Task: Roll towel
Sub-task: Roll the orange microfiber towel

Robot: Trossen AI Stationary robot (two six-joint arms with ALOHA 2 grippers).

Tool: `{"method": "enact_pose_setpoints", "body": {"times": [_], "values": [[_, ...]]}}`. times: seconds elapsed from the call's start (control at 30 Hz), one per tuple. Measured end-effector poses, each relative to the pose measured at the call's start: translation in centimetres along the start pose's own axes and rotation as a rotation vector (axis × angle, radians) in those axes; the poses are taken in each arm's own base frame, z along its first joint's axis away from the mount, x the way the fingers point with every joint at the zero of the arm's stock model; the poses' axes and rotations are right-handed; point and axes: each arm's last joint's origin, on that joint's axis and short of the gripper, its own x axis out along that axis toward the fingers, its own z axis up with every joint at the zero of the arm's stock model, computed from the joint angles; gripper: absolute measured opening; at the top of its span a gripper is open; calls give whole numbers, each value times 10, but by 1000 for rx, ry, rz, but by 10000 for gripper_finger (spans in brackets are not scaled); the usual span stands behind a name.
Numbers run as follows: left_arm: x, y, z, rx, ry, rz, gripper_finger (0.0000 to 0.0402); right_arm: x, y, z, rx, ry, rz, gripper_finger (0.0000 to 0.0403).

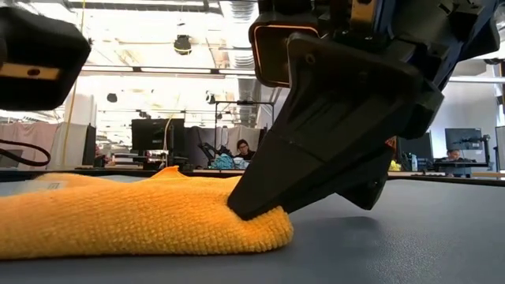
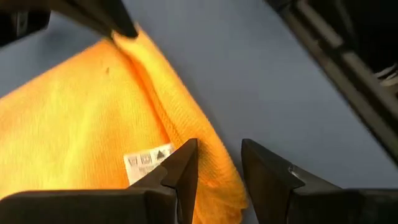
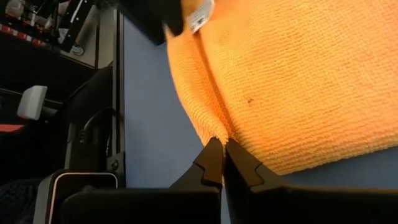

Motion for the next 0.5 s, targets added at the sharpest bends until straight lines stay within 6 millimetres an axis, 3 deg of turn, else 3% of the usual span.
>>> {"method": "enact_pose_setpoints", "body": {"times": [0.33,0.5], "values": [[0,2,-5,-64,33,47,110,0,1,-1,6,1,2,22],[1,7,-9,-132,56,86,69,0,5,-6,15,6,8,22]]}}
